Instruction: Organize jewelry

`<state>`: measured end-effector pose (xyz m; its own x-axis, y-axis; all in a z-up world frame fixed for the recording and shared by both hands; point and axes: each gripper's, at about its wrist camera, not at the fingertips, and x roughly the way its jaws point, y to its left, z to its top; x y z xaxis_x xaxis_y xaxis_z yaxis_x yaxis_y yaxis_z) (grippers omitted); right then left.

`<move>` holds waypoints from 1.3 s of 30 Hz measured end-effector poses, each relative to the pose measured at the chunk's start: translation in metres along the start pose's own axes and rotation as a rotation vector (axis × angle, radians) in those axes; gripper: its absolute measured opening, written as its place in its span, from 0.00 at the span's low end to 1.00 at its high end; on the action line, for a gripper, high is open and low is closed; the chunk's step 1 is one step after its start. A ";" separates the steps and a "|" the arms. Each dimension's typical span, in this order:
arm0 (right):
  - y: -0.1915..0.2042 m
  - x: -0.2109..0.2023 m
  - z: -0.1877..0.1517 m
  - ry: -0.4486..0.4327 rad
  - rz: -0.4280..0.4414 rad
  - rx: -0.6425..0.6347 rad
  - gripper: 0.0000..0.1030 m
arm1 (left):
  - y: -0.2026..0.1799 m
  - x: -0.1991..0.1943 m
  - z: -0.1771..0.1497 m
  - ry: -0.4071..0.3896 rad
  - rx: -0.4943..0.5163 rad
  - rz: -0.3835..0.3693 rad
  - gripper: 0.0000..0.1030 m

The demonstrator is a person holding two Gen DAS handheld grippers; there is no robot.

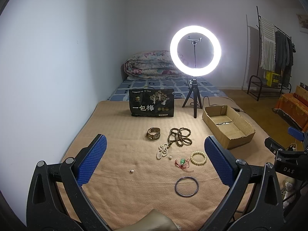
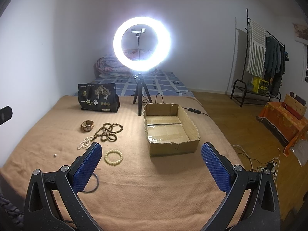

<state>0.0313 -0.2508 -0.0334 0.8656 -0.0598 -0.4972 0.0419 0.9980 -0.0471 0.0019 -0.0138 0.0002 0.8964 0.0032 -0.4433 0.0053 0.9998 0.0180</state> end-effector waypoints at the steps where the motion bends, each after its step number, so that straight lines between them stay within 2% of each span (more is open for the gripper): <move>1: 0.000 0.000 0.000 0.000 0.000 0.000 0.99 | -0.001 0.000 0.000 0.001 0.000 0.000 1.00; 39: 0.003 0.002 -0.001 0.003 0.003 -0.003 0.99 | -0.001 -0.001 -0.001 -0.002 0.000 -0.001 1.00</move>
<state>0.0326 -0.2482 -0.0355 0.8641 -0.0571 -0.5000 0.0382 0.9981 -0.0480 0.0007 -0.0145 -0.0001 0.8971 0.0017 -0.4418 0.0068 0.9998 0.0177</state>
